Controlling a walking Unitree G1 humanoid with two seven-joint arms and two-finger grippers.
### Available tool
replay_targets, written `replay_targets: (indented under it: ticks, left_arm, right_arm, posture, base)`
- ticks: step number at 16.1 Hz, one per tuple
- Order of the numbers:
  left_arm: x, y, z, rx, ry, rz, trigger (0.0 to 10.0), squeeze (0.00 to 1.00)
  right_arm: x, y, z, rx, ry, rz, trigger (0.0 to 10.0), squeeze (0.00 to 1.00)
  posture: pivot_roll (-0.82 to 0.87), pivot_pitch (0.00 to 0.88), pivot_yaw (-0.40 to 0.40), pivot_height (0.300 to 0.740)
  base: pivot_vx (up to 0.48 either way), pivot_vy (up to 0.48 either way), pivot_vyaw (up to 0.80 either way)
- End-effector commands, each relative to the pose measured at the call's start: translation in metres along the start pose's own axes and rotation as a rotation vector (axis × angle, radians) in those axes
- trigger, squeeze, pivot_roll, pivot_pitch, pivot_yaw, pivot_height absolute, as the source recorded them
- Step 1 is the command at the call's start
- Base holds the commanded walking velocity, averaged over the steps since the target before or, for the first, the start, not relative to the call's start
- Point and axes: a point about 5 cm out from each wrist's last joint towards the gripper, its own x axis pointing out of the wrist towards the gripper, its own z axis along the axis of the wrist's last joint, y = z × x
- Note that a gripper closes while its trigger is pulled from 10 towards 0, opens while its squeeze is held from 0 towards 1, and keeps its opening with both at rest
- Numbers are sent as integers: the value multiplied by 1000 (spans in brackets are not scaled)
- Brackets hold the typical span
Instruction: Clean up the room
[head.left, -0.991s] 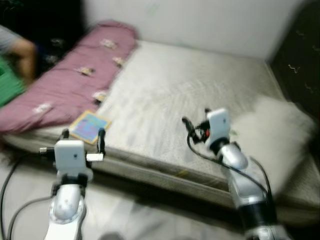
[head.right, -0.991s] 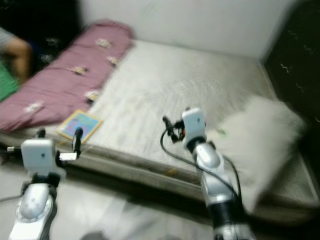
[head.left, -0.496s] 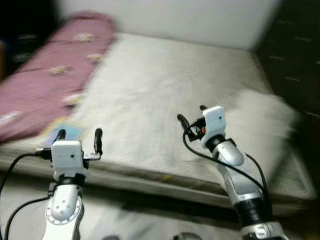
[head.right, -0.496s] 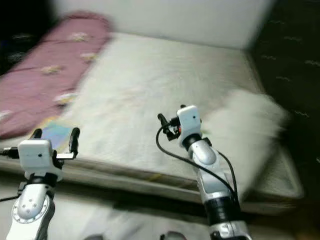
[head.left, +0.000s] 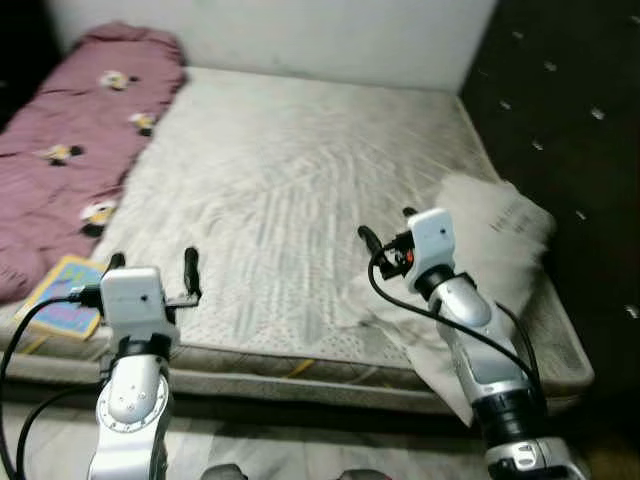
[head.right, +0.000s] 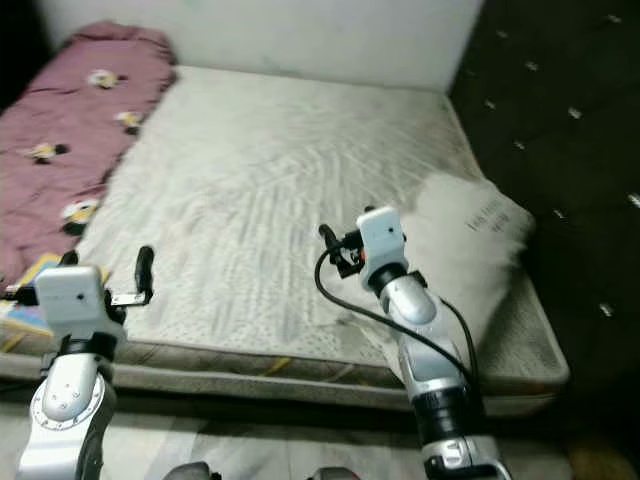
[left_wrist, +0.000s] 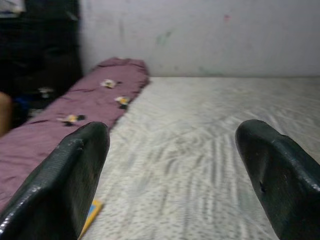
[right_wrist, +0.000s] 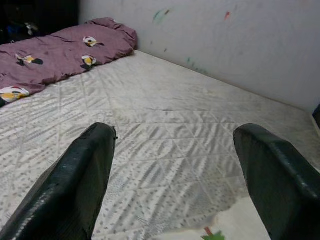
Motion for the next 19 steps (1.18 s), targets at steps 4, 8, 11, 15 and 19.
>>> replay_targets:
  ticks: [4,8,11,15,19]
  left_arm:
    - [3,2,-6,40,43,-18,10000,0]
    - [8,-1,-17,-1,86,-35,10000,0]
    - [6,-7,-17,-14,86,-58,10000,0]
    - [0,-1,-11,-6,47,-46,10000,0]
    - [-2,-9,-13,-13,58,-90,10000,0]
  right_arm:
    - [3,11,2,0,19,121,10000,0]
    - [-3,11,-13,34,84,114,10000,0]
    - [-11,19,-20,79,73,53,10000,0]
    - [-21,-16,-18,98,85,-292,10000,0]
    - [-29,-21,-17,50,75,-243,10000,0]
  posture:
    - [-23,0,6,740]
    - [-36,0,53,740]
    - [-13,0,20,740]
    - [0,0,-12,740]
    - [-11,0,-16,740]
  base:
    - [0,0,-766]
    - [0,0,-106]
    - [0,0,0]
    - [0,0,0]
    - [0,0,0]
